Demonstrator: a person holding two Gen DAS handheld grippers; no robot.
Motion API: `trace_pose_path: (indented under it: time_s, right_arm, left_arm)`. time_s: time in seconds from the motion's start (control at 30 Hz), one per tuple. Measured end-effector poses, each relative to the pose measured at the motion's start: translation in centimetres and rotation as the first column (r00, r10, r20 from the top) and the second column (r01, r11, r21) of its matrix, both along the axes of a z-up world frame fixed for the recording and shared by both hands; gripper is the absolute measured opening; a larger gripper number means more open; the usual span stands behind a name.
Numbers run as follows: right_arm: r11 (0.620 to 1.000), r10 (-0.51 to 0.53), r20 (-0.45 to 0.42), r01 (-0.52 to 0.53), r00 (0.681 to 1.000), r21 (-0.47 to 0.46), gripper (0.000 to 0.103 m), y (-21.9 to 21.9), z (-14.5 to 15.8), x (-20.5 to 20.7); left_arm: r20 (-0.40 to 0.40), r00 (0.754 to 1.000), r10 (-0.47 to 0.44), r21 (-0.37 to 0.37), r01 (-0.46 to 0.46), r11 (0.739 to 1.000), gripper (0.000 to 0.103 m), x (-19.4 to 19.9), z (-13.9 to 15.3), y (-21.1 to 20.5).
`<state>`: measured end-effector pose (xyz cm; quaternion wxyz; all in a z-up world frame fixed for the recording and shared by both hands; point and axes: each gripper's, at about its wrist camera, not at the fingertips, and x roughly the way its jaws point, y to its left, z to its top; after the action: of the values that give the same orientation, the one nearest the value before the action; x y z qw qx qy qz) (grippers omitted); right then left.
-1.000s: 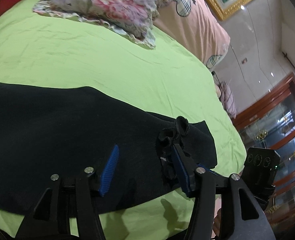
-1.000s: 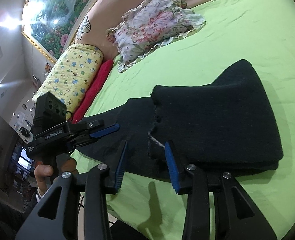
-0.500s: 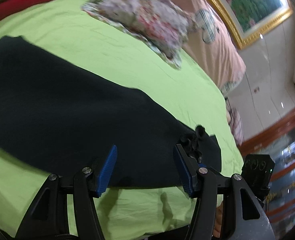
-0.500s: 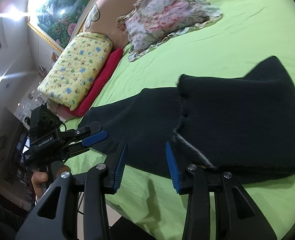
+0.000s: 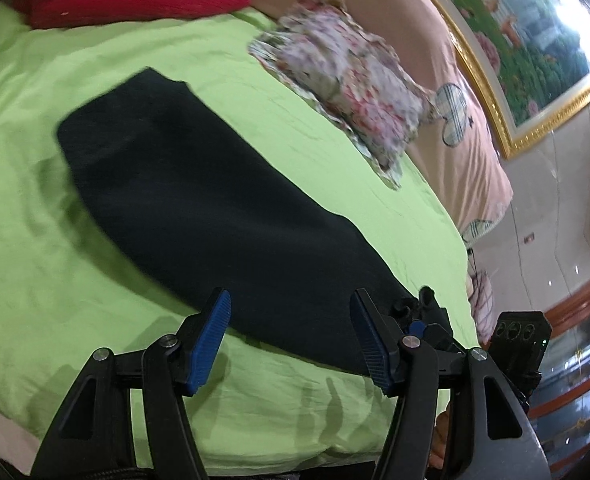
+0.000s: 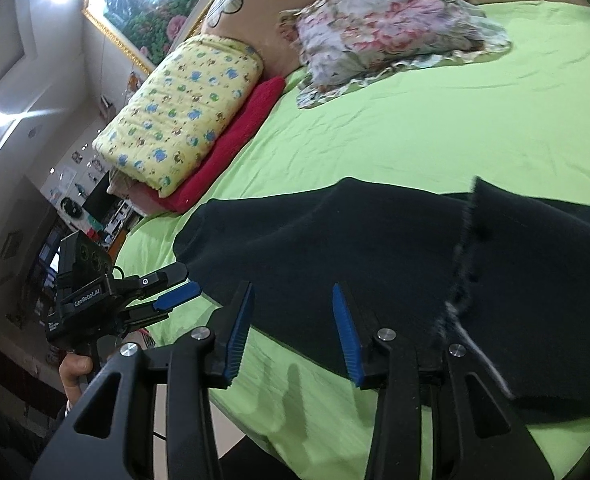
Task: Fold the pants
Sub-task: 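Open both grippers and release the folded navy pants onto the bed, then grasp the folded pants end with the left gripper while the right gripper grasps beside it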
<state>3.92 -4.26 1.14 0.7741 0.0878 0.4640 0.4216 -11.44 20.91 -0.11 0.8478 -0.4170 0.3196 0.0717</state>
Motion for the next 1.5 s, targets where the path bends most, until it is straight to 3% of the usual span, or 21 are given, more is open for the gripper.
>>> trace_pose_path:
  time_s: [0.47, 1.03, 1.27, 1.5]
  right_arm:
    - [0.996, 0.085, 0.018, -0.084, 0.996, -0.02, 0.045, 4.9, 0.7, 0.8]
    - [0.978, 0.197, 0.037, -0.194, 0.98, -0.079, 0.047, 11.5, 0.7, 2.2]
    - [0.948, 0.297, 0.066, -0.286, 0.953, -0.138, 0.054, 16.2, 0.4, 3.7]
    - [0.881, 0.452, 0.117, -0.421, 0.884, -0.217, 0.055, 22.5, -0.1, 5.3]
  left_arm:
    - [0.031, 0.99, 0.137, -0.057, -0.135, 0.989, 0.065, -4.2, -1.1, 3.6]
    - [0.039, 0.972, 0.232, -0.147, -0.224, 0.963, 0.068, -6.5, -3.4, 7.0]
    - [0.042, 0.966, 0.256, -0.177, -0.245, 0.953, 0.069, -5.7, -4.0, 8.2]
    - [0.03, 0.962, 0.271, -0.214, -0.258, 0.942, 0.069, -4.9, -5.1, 8.7]
